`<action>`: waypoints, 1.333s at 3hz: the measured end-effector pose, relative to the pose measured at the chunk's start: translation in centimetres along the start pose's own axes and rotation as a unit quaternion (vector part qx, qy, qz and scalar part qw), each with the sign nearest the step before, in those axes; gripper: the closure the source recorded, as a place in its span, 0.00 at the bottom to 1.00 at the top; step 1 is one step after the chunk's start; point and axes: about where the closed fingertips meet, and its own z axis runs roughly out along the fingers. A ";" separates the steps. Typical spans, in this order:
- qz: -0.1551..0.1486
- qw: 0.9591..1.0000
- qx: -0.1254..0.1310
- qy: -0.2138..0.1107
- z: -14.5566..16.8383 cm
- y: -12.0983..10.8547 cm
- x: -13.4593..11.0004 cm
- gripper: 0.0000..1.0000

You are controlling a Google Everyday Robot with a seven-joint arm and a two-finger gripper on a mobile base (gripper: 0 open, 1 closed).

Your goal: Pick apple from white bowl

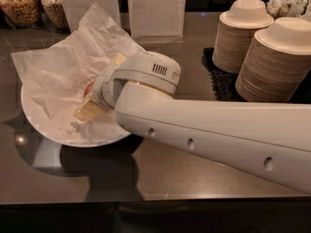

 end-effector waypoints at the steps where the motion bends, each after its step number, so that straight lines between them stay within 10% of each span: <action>1: 0.009 1.000 -0.013 0.017 1.6 1.6 0.9 0.00; 2: 0.009 1.000 -0.013 0.017 1.5 1.6 0.9 0.00; 4: 0.009 1.000 -0.013 0.017 1.5 1.6 0.9 0.42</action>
Offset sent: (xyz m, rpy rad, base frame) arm -0.0007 0.0091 -0.0178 -0.0092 0.0372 -0.0019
